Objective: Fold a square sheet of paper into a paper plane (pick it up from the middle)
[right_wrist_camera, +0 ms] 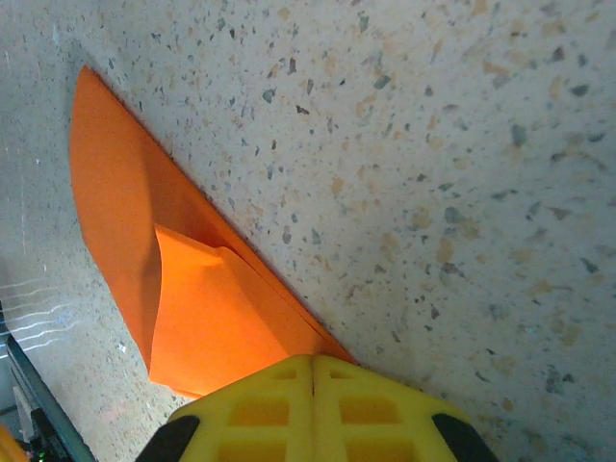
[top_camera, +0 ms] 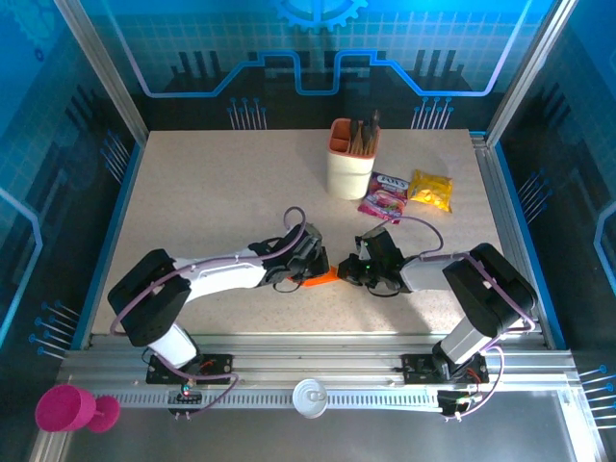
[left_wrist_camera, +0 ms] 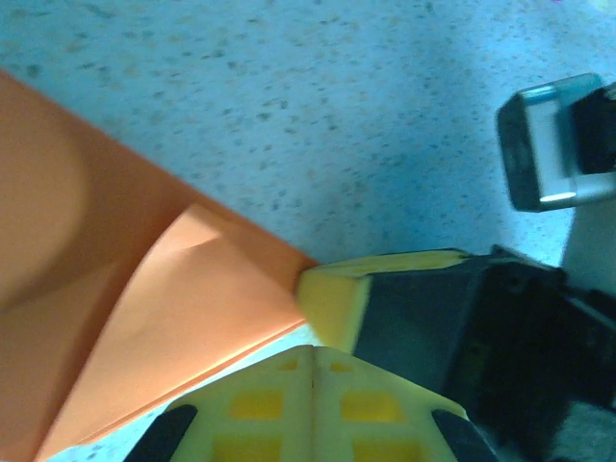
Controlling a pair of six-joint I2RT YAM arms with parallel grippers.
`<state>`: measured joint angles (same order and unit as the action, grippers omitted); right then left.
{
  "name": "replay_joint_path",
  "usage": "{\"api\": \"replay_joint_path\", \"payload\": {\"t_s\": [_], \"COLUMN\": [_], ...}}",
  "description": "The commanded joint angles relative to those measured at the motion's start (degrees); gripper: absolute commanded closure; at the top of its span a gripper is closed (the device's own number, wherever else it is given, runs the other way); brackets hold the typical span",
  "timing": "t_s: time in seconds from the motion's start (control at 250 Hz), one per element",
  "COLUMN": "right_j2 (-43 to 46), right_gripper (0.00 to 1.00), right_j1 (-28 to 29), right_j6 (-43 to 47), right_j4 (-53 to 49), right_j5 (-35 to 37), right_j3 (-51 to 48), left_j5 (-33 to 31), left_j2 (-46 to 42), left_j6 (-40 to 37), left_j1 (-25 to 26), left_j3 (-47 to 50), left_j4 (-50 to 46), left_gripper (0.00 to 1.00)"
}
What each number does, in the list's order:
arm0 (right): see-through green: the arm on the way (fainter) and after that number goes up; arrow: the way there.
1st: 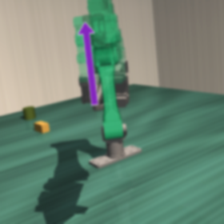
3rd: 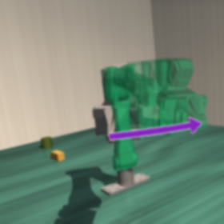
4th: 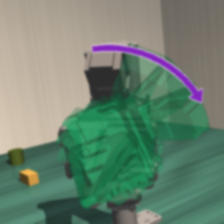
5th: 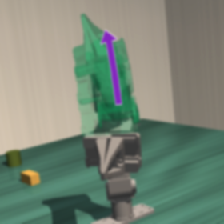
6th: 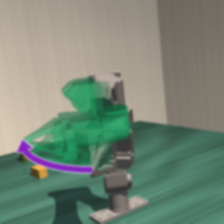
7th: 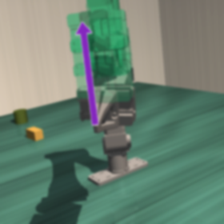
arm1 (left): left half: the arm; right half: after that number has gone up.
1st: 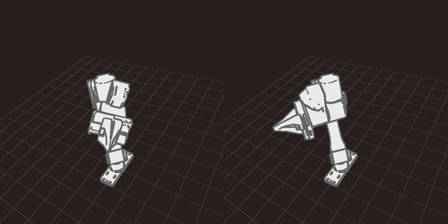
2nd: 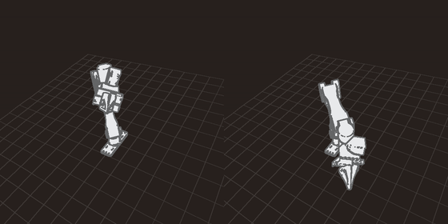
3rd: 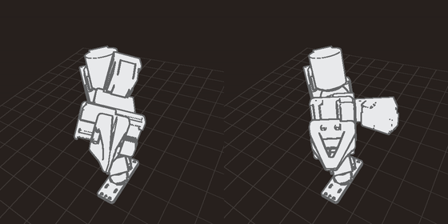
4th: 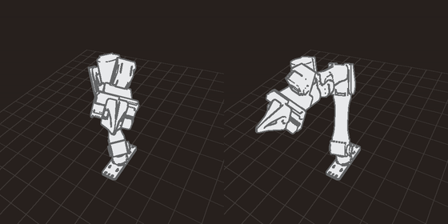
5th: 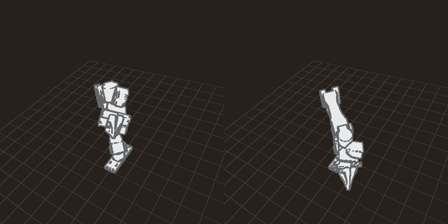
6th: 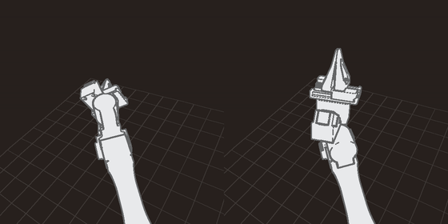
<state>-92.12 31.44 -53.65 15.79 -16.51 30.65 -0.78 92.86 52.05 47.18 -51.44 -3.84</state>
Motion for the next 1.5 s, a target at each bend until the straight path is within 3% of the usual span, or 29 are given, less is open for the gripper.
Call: {"api": "replay_joint_path", "payload": {"t_s": [0.0,0.683,1.174,1.362,1.498], "right_j2": [-3.0,-5.0,-5.8,-4.9,-3.4], "right_gripper": [1.0,1.0,1.0,1.0,1.0], "right_j1": [-0.8,-0.8,-2.3,-2.3,-2.2], "right_j6": [-0.7,-2.9,-2.8,-3.5,-5.5], "right_j4": [-5.7,-8.0,-11.4,-11.8,-9.8], "right_j5": [3.9,4.0,6.0,6.0,5.0], "right_j3": [-2.6,-2.4,-3.1,-3.4,-4.8], "left_j5": [2.8,2.1,0.3,0.0,-0.4], "left_j2": [3.5,10.8,2.7,-2.6,-10.2], "left_j6": [-1.1,2.5,7.5,13.0,10.4], "left_j1": [0.7,1.0,-1.1,-6.7,-10.0], "left_j3": [-1.6,5.2,22.7,31.9,31.2], "left_j4": [0.1,7.6,14.3,15.3,9.3], "left_gripper": [1.0,1.0,1.0,1.0,1.0]}}
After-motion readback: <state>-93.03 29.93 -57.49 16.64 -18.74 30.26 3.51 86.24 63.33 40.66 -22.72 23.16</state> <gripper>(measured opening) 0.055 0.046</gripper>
